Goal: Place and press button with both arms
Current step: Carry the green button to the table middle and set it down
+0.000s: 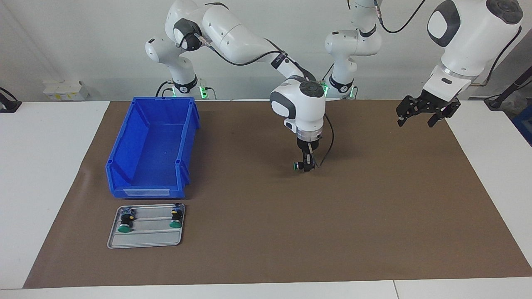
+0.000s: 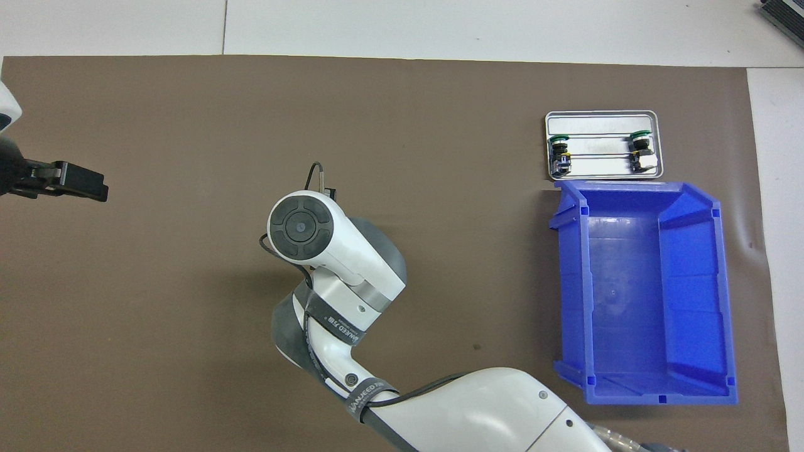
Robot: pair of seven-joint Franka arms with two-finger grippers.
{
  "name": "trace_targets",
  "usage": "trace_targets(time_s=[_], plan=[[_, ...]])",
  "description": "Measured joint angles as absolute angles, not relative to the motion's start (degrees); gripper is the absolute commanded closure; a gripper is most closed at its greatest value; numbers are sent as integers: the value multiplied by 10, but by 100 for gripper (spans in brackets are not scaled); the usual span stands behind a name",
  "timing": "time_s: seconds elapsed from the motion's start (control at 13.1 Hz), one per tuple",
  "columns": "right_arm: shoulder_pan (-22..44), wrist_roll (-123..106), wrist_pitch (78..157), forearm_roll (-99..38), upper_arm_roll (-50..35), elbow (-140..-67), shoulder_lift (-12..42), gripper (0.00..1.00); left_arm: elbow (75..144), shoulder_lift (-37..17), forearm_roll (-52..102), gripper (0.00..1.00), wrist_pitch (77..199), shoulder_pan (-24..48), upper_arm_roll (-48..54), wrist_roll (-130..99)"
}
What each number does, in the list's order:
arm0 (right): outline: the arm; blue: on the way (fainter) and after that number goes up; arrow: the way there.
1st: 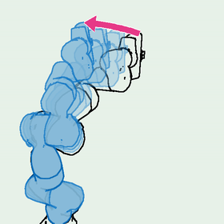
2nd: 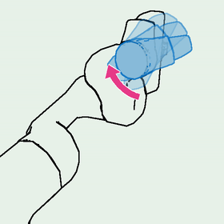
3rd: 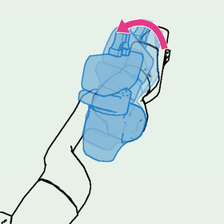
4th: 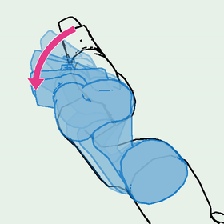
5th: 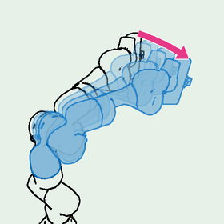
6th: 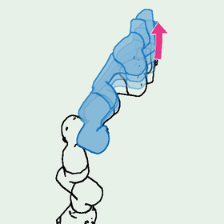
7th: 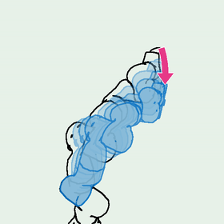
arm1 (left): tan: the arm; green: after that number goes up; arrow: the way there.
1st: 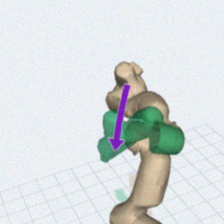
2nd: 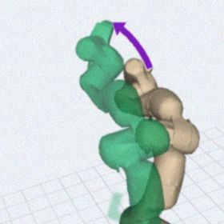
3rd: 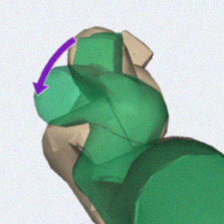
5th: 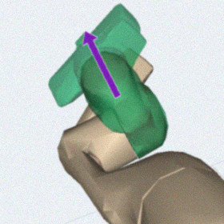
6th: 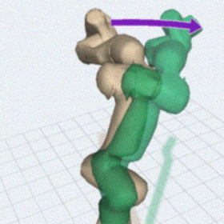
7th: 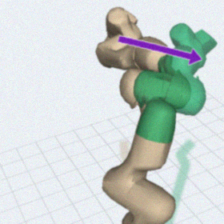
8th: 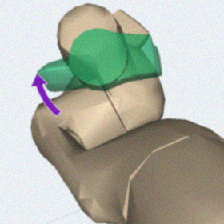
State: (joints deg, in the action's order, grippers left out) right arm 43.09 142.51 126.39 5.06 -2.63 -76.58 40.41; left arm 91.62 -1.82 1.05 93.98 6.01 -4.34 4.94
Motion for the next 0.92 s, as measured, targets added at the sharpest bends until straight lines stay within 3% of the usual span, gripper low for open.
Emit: trace_targets(time_s=[0.15, 0.23, 0.38, 0.53, 0.92], plan=[[432, 1425, 1285, 49, -31, -790, 403, 100, 916, -18, 10, 1, 940, 60, -43, 49], [433, 1425, 1298, 49, -33, -804, 402, 62, 916, -18, 10, 1, 940, 60, -43, 49], [432, 1425, 1310, 49, -33, -818, 398, 7, 916, -18, 10, 1, 940, 60, -43, 49], [431, 1425, 1309, 48, -33, -820, 392, 2, 916, -18, 10, 1, 940, 60, -43, 49], [419, 1421, 1305, 48, -33, -822, 355, 2, 916, -18, 10, 1, 940, 60, -43, 49]])
